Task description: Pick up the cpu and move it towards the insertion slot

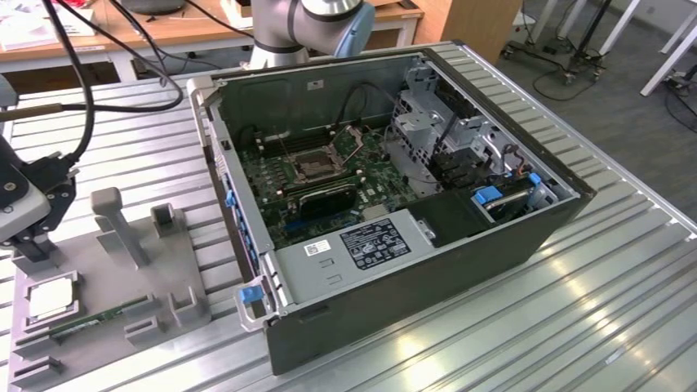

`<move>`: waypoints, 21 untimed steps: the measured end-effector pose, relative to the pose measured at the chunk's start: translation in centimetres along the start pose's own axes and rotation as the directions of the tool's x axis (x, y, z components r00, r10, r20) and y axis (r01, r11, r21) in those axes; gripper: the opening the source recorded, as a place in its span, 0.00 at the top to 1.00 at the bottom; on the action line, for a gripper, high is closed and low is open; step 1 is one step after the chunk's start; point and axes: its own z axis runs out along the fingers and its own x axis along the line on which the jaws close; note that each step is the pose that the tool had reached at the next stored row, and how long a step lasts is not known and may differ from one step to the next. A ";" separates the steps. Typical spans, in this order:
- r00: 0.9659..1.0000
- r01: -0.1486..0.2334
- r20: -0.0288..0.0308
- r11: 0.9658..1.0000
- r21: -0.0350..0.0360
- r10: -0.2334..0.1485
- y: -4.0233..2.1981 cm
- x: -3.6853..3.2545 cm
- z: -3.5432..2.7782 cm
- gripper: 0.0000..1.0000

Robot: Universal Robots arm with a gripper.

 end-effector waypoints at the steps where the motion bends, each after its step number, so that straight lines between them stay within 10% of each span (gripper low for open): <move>1: 1.000 0.000 0.000 1.000 0.000 0.000 0.00 0.05 0.01 0.89; 21: 1.000 0.000 -0.002 1.000 0.002 0.000 -0.04 0.86 1.55 0.89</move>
